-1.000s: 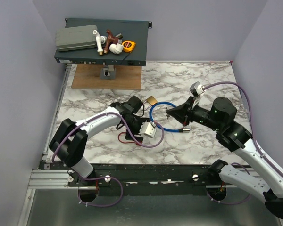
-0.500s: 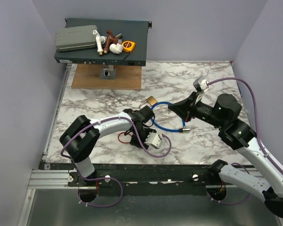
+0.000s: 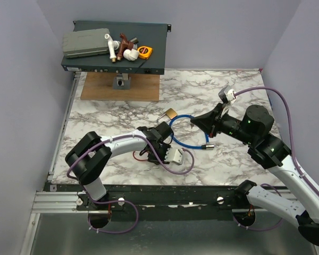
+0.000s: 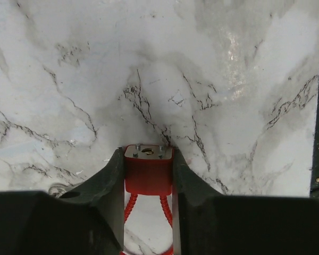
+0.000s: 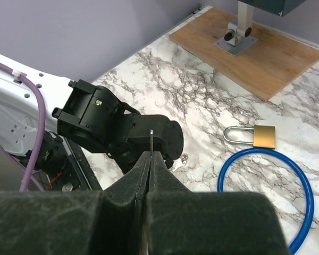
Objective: Unlock with the key
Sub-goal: Pick up the lock from the center of the board.
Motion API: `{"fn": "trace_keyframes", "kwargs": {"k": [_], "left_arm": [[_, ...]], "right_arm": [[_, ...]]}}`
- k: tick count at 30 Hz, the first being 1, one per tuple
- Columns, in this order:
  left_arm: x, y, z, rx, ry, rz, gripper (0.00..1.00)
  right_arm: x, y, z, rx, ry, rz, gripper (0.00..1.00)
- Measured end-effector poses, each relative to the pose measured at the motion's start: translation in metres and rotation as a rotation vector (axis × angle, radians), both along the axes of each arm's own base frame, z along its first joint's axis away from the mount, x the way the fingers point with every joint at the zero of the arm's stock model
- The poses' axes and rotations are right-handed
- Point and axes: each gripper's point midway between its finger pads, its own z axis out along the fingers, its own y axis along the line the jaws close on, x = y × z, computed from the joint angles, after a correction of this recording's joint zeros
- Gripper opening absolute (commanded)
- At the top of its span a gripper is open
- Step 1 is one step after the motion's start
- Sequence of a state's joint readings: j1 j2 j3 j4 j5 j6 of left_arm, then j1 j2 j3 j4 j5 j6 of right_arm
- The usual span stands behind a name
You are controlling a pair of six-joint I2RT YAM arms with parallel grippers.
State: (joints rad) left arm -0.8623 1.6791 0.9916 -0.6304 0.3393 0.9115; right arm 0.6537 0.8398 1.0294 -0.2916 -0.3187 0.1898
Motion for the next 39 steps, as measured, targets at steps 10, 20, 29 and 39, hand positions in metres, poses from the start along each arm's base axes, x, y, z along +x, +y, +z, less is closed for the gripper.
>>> {"fn": "trace_keyframes", "kwargs": {"k": [10,20,29,39], "left_arm": [[0.026,-0.052,0.031,-0.115,-0.032,0.108,0.12],[0.016,-0.1,0.029,-0.24,0.051,0.115,0.39],[0.009,-0.111,0.021,-0.276,0.116,0.114,0.71],[0.015,-0.104,0.021,-0.31,0.175,0.143,0.71]], "right_arm": [[0.003,0.0,-0.002,-0.01,-0.004,-0.01,0.01],[0.006,-0.005,0.009,-0.013,-0.03,-0.038,0.01],[0.006,-0.009,0.014,-0.019,-0.033,-0.052,0.01],[0.007,-0.011,0.018,-0.026,-0.038,-0.068,0.01]]}}
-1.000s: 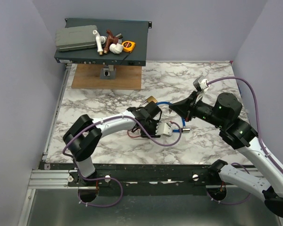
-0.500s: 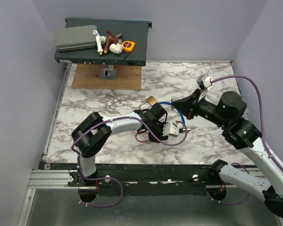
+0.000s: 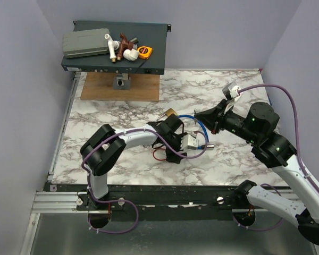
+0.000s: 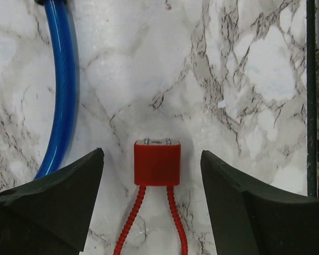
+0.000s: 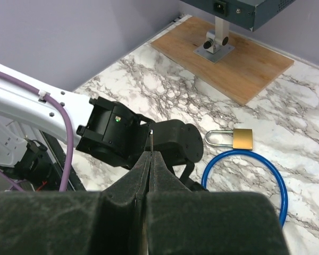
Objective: Unlock with the key
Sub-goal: Pick up the lock from the center of the board.
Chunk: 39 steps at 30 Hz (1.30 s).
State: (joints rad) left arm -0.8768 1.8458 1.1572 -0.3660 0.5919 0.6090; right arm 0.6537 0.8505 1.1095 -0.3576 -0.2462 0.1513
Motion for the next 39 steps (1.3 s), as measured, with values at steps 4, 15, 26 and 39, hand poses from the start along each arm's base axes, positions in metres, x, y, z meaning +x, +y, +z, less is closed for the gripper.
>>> {"fn": "trace_keyframes", "kwargs": {"k": [4,15,26,39], "left_arm": [[0.002,0.017,-0.01,0.001,0.03,0.027,0.65],[0.004,0.017,-0.014,-0.121,-0.025,0.102,0.47],[0.001,0.005,-0.015,-0.217,-0.138,0.07,0.0],[0.009,0.014,0.097,-0.124,-0.18,0.095,0.0]], "right_arm": [[0.002,0.0,-0.003,-0.011,0.003,-0.006,0.01],[0.009,0.001,-0.001,-0.025,0.006,-0.024,0.01],[0.011,0.0,-0.001,-0.028,0.008,-0.032,0.01],[0.011,0.013,0.019,-0.012,-0.014,0.029,0.01]]}}
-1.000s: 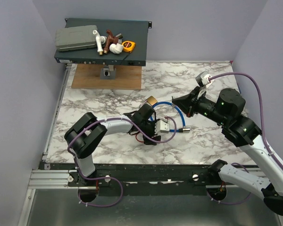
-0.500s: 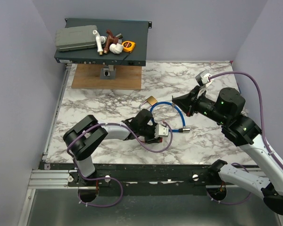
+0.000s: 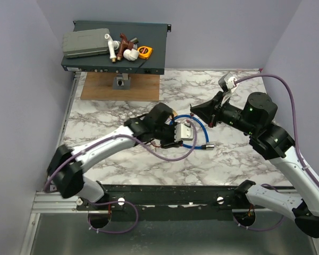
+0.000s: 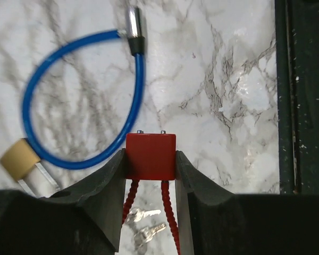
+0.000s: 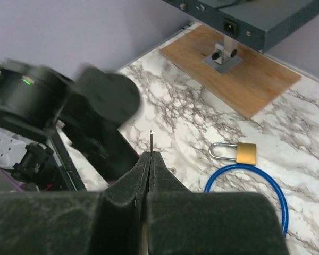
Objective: Unlock with the key
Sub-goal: Pick up the lock from the center of the board.
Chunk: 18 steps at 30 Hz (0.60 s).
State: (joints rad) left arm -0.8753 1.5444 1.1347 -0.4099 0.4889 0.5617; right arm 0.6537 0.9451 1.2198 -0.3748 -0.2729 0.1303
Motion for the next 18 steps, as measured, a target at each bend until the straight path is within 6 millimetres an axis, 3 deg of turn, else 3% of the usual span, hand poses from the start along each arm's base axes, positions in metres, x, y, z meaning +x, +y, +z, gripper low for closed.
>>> {"fn": "trace_keyframes", "kwargs": {"k": [2,3,7,10,12,16,18], "left_arm": [[-0.005,0.012,0.039,-0.049,-0.045,-0.003,0.0],[-0.013,0.027,0.074,-0.107,-0.105,-0.014,0.0],[-0.054,0.074,0.159,-0.267,-0.309,-0.084,0.0],[-0.086,0.104,0.192,-0.335,-0.441,-0.152,0.0],[-0.097,0.119,0.2,-0.346,-0.522,-0.189,0.0],[-0.113,0.137,0.21,-0.369,-0.713,-0.288,0.0],[-0.12,0.14,0.226,-0.411,-0.824,-0.333,0.0]], "right_arm": [[-0.003,0.004,0.006,0.008,-0.004,0.033,0.01],[-0.005,0.006,0.009,0.012,-0.008,0.048,0.01],[-0.014,0.012,0.024,0.034,-0.027,0.107,0.01],[-0.021,0.017,0.038,0.051,-0.043,0.162,0.01],[-0.026,0.023,0.048,0.06,-0.052,0.211,0.01],[-0.037,0.039,0.056,0.059,-0.051,0.342,0.01],[-0.039,0.045,0.051,0.045,-0.04,0.393,0.01]]}}
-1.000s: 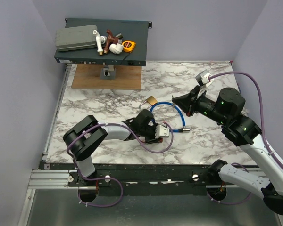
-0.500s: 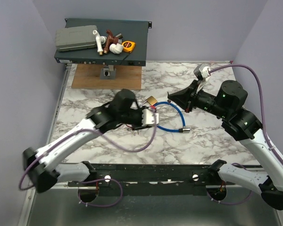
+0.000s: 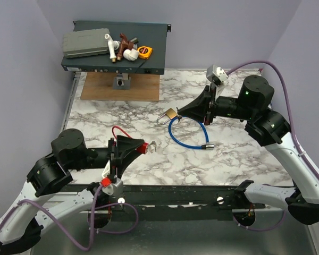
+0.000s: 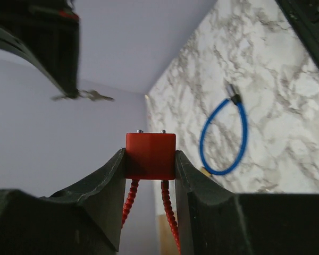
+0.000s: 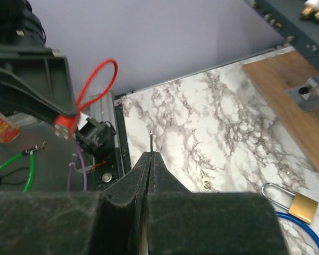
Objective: Unlock with the key
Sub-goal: Pick up the lock from the center of the board.
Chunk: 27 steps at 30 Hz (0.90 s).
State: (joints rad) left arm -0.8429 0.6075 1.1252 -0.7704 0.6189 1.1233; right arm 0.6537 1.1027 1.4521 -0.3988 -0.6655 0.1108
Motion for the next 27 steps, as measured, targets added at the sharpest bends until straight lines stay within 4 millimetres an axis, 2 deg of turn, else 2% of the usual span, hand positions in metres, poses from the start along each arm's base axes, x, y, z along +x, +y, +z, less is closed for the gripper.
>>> {"fn": "trace_keyframes", "kwargs": {"k": [2,8,13,15,19,27], "left_arm": [[-0.006,0.0,0.025,-0.055,-0.096,-0.037,0.0],[-0.026,-0.009,0.118,-0.276,-0.311,-0.152,0.0],[-0.056,-0.009,0.168,-0.489,-0.343,-0.288,0.0],[-0.069,-0.007,0.182,-0.567,-0.35,-0.35,0.0],[-0.092,-0.006,0.192,-0.654,-0.329,-0.464,0.0],[-0.108,0.001,0.208,-0.729,-0.336,-0.544,0.0]], "right_arm": [[-0.001,0.004,-0.008,-0.022,0.012,0.033,0.01],[0.0,0.007,-0.028,-0.056,0.008,0.061,0.01],[0.006,0.007,-0.05,-0.087,-0.003,0.047,0.01],[0.009,0.007,-0.054,-0.097,-0.013,0.037,0.01],[0.013,0.006,-0.052,-0.099,-0.042,0.022,0.01],[0.014,0.004,-0.048,-0.093,-0.068,0.008,0.01]]}}
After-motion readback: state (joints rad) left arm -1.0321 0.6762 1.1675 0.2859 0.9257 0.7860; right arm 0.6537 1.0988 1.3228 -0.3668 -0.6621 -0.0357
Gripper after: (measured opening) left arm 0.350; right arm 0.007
